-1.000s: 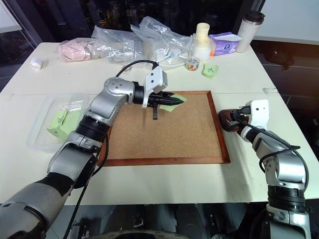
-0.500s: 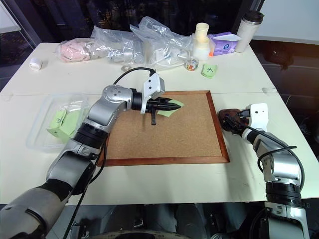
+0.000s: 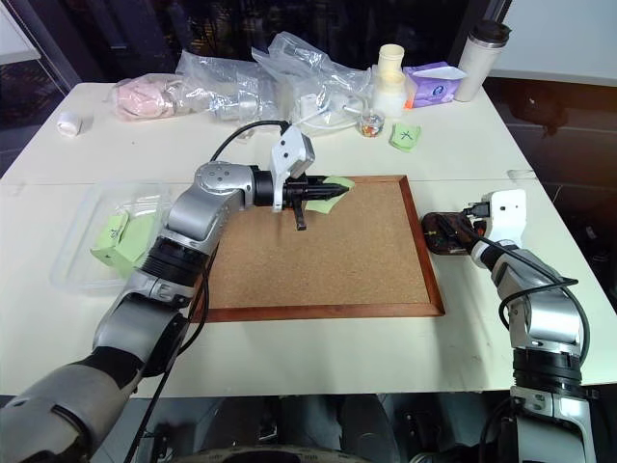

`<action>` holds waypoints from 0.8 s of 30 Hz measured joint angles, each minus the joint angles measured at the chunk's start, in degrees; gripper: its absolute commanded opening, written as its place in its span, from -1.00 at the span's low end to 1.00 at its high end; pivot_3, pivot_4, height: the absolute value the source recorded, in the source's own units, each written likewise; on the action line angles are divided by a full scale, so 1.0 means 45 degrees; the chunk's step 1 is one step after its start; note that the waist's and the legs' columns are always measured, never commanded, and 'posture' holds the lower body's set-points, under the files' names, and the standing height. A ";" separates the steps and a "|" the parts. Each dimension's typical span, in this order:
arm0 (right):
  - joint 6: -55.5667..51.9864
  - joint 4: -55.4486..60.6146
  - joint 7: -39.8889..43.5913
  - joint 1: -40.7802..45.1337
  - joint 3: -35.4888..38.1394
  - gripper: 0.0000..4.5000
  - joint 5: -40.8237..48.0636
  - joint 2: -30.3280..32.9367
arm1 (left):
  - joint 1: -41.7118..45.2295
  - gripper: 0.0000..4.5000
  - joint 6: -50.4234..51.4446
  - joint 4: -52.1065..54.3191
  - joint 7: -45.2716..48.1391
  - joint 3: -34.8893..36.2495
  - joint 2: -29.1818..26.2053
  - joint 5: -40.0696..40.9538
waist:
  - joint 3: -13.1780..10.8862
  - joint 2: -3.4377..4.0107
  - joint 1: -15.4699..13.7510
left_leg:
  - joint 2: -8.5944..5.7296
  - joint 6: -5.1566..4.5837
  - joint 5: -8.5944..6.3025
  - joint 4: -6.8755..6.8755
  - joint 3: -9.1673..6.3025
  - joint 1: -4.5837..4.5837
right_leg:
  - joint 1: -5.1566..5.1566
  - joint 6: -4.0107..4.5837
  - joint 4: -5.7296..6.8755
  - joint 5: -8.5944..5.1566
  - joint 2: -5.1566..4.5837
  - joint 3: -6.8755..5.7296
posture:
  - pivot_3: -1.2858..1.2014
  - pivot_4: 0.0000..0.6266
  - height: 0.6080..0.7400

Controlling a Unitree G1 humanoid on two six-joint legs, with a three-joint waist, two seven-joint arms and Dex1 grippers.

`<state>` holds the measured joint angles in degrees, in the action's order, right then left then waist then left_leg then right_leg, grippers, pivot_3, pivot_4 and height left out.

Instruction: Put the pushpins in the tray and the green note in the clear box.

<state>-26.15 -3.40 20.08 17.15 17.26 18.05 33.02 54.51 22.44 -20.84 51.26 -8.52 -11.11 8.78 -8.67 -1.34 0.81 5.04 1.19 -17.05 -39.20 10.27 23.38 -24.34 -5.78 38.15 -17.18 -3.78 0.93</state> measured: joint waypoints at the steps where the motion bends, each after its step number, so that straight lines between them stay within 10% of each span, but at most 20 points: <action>1: 0.0108 0.0109 -0.0008 0.0078 0.0000 0.99 -0.0123 0.0181 | 0.0054 -1.00 0.0332 0.0164 -0.0640 0.0313 -0.0051 0.0009 | -0.0003 0.0007 0.0018 | 0.0000 0.0000 0.0000 0.0000 0.0000 0.0000 | 0.0000 0.0000 0.0002 0.0000 -0.0001 0.0001 | 0.03 -0.52 0.91; 13: -0.3603 0.6533 0.4573 0.1841 -0.2740 0.99 0.5141 0.0974 | -0.1688 -1.00 0.8423 0.5186 -1.1334 0.4624 -0.0618 -0.4189 | -0.0001 0.0012 0.0064 | -0.0039 0.0011 0.0006 0.0005 -0.0233 0.0010 | 0.0004 0.0002 0.0010 0.0000 0.0037 0.0004 | 0.03 -0.52 0.91; 22: -0.4235 0.5863 0.7115 0.2662 -0.5298 0.99 0.5408 0.0912 | -0.3377 -1.00 1.3873 0.9712 -1.2453 0.6633 0.0013 -0.4876 | -0.0001 -0.0055 -0.0339 | -0.0072 0.0006 0.0001 -0.0080 -0.0300 0.0034 | 0.0080 0.0001 0.0004 0.0012 0.0013 -0.0032 | 0.03 -0.52 0.91; 24: -0.4084 0.5482 0.7314 0.2829 -0.5421 1.00 0.5148 0.0896 | -0.3591 -0.70 1.4227 0.9863 -1.2390 0.6727 0.0157 -0.4823 | -0.0001 -0.0055 -0.0316 | -0.0067 0.0007 0.0002 -0.0078 -0.0309 0.0033 | 0.0077 0.0002 0.0009 0.0012 0.0024 -0.0033 | 0.03 -0.52 0.91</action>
<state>-44.52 21.27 52.99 29.88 -7.14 41.22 37.06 38.35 86.46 23.54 -4.49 21.75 -10.41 -12.93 -8.68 -1.59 -0.61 4.74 1.22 -17.04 -39.55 8.88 23.52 -24.00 -5.77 38.19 -17.12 -3.67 0.78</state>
